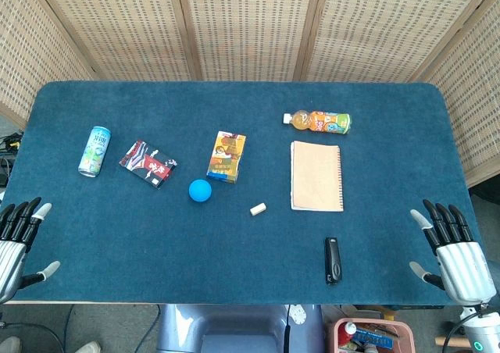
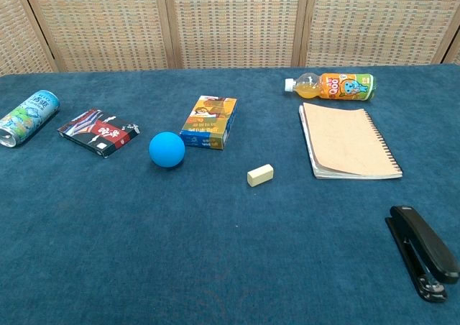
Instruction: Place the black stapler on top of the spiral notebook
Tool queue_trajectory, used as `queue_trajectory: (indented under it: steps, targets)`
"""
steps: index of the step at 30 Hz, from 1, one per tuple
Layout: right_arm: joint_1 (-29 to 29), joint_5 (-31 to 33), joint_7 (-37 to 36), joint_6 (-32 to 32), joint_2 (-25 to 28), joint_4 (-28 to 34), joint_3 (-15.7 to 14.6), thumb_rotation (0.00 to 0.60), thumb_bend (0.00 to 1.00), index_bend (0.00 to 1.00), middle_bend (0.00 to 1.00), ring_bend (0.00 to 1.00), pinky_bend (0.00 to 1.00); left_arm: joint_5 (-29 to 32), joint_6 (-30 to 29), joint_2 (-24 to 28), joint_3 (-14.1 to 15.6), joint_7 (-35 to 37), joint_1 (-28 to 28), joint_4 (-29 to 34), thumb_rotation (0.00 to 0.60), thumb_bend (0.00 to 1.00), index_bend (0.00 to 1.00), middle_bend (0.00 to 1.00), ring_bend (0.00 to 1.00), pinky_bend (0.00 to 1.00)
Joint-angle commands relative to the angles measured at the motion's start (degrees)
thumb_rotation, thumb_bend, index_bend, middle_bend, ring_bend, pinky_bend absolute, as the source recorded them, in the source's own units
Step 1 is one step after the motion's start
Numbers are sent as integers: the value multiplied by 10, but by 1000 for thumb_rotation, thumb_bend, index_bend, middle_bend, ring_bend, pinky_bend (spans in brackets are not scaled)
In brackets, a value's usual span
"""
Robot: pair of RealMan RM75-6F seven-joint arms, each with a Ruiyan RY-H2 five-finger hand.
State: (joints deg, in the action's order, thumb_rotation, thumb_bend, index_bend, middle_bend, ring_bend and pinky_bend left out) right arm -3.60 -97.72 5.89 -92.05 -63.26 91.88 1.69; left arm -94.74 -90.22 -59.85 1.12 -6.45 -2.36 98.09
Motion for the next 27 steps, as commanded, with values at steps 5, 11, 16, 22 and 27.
queue_trajectory:
  steps: [5,11,16,22,27]
  targets:
    - [-4,-6,-11,2,-5,-11,-2,600,0,0,0,0,0,0,2,-2,1,-4,0,0,600,0,0,0,0,0]
    - [-33,-29,-13,52,-8,-29,-15,600,0,0,0,0,0,6,5,-4,-3,-6,-2,0,600,0,0,0,0,0]
    - [-100,-97,-37,116,-24,-98,-27,600,0,21,0,0,0,16,19,-4,-8,-5,-10,4,600,0,0,0,0,0]
    - [-188,-219,-134,119,-80,-242,-59,600,0,150,123,27,0,43,51,-11,-17,-18,-25,3,600,0,0,0,0,0]
    - [-238,-267,-168,125,-108,-311,-79,600,0,193,130,27,0,66,82,-15,-21,-27,-38,2,600,0,0,0,0,0]
